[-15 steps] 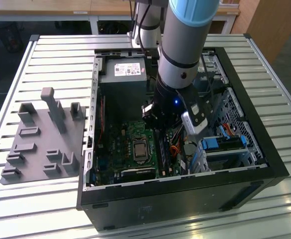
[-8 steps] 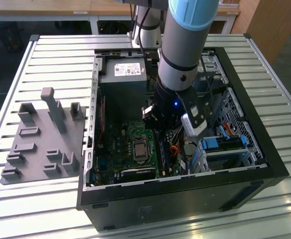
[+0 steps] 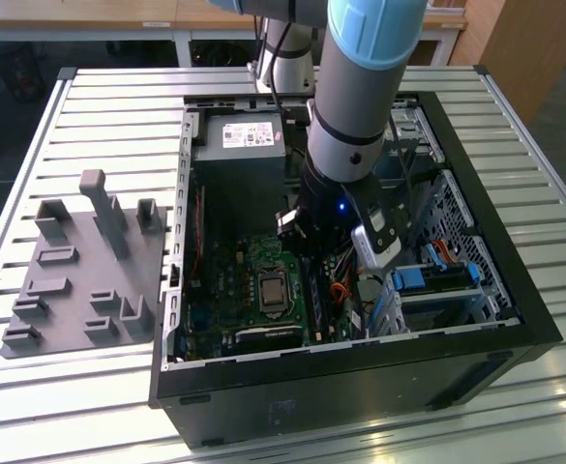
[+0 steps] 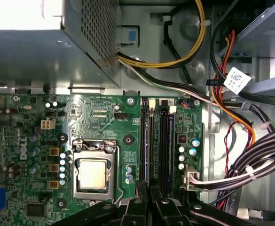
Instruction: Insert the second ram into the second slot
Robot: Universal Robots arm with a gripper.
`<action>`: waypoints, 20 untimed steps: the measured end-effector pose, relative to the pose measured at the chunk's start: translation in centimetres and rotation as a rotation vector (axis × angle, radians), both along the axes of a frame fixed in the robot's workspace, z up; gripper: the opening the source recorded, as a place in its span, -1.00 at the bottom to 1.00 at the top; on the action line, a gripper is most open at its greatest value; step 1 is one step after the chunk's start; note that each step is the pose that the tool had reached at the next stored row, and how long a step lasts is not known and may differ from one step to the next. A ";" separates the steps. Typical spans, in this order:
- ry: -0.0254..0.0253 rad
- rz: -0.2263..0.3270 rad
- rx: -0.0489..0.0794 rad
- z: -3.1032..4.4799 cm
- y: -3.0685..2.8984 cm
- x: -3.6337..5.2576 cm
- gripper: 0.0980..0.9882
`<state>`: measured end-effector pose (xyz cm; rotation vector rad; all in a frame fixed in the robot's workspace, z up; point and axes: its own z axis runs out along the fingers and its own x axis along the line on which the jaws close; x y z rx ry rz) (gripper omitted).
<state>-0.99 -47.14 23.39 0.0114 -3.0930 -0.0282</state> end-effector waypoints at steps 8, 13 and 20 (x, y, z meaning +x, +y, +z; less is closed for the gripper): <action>0.0028 0.000 0.000 -0.33 0.03 0.24 -0.91; 0.0035 0.000 0.001 -0.49 0.09 0.32 -0.91; 0.0036 0.000 0.001 -0.82 0.30 0.33 -0.91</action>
